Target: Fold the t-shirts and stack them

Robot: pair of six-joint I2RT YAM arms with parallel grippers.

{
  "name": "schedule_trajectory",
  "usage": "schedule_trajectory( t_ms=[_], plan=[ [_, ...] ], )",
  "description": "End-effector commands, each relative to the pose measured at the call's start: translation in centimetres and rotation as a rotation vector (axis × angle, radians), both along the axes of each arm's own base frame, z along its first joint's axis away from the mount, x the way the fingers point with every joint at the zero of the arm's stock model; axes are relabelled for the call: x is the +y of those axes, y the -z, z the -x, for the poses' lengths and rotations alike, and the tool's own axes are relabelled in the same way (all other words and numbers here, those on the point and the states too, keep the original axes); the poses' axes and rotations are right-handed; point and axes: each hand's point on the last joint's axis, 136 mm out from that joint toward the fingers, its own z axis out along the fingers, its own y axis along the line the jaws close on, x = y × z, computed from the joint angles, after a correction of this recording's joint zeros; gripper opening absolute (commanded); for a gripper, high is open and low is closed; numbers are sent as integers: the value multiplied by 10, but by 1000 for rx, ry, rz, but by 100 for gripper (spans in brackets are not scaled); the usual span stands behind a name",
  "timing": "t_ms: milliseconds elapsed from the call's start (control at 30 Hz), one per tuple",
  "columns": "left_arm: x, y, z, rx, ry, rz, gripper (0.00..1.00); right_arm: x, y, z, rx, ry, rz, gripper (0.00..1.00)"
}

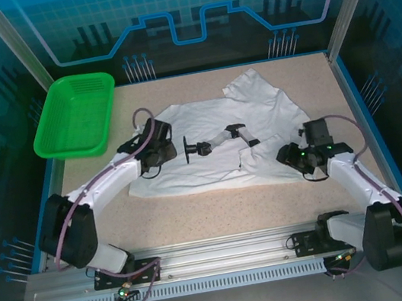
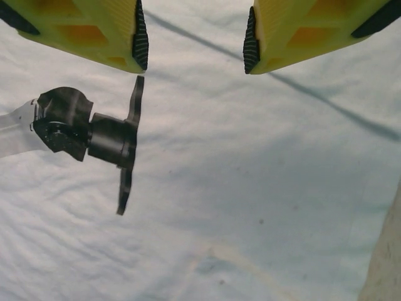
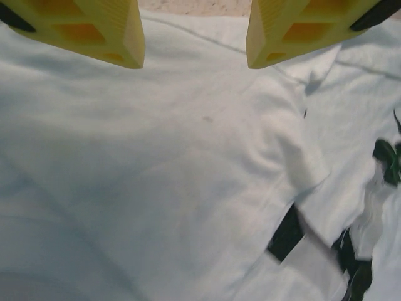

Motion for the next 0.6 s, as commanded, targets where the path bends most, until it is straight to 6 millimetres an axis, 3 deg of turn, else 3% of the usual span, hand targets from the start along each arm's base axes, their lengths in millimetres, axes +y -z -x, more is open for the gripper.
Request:
schedule_trajectory(
  t_ms=[0,100,333,567],
  plan=[
    [-6,29,18,80,-59,151,45,19,4,-7,48,-49,45,46],
    [12,49,25,112,-126,183,44,34,17,-15,97,-99,86,44],
    [56,102,52,201,-291,245,43,31,53,-9,264,-84,199,43],
    [65,119,83,246,-312,264,43,22,64,14,357,-82,268,45]
  ],
)
